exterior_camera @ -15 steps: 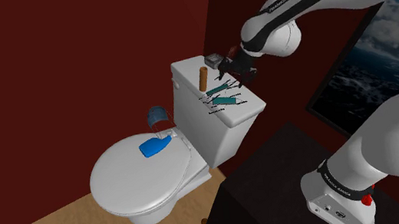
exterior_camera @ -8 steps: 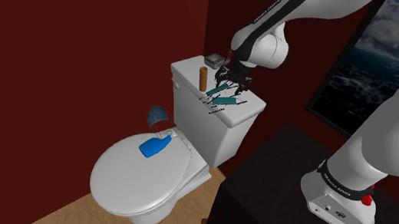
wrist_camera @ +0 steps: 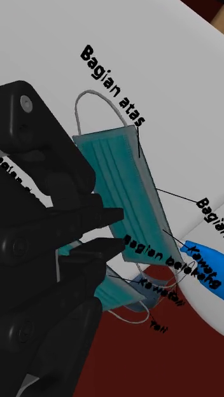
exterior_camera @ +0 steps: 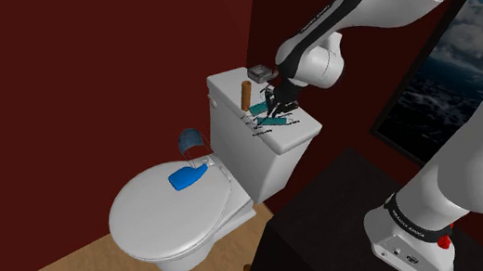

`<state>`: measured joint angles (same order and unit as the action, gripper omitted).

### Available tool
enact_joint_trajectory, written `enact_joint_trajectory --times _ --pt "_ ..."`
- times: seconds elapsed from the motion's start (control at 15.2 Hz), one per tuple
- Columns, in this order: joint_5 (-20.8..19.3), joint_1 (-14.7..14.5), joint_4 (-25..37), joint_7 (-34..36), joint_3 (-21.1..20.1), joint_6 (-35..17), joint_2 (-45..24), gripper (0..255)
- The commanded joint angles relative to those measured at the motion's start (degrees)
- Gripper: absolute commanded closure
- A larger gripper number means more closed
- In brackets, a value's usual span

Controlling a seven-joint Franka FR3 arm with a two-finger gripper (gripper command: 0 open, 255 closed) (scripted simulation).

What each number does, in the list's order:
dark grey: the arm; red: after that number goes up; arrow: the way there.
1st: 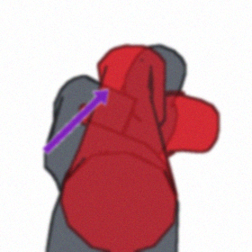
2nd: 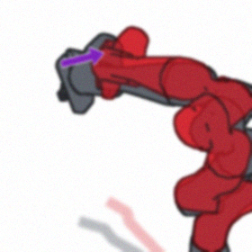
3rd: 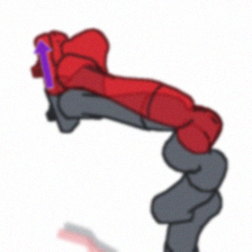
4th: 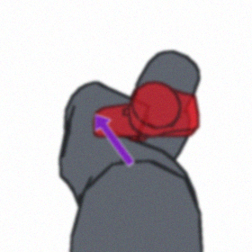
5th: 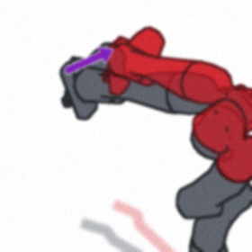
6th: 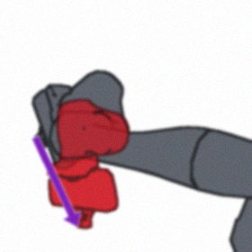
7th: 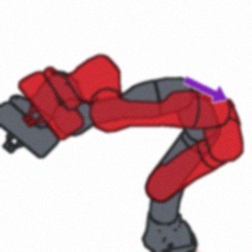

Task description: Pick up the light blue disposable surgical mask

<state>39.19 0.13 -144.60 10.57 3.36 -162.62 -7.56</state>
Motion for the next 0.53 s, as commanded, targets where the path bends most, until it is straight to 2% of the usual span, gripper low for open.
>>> enact_joint_trajectory --times 0.0,0.33,0.46 --pt "-0.02 0.04 -0.23 0.05 0.07 0.06 -0.18 255" --pt "-0.03 0.05 -0.27 0.03 0.08 0.07 -0.13 255" --pt "-2.54 -0.30 -0.61 2.26 0.85 1.26 1.57 255"
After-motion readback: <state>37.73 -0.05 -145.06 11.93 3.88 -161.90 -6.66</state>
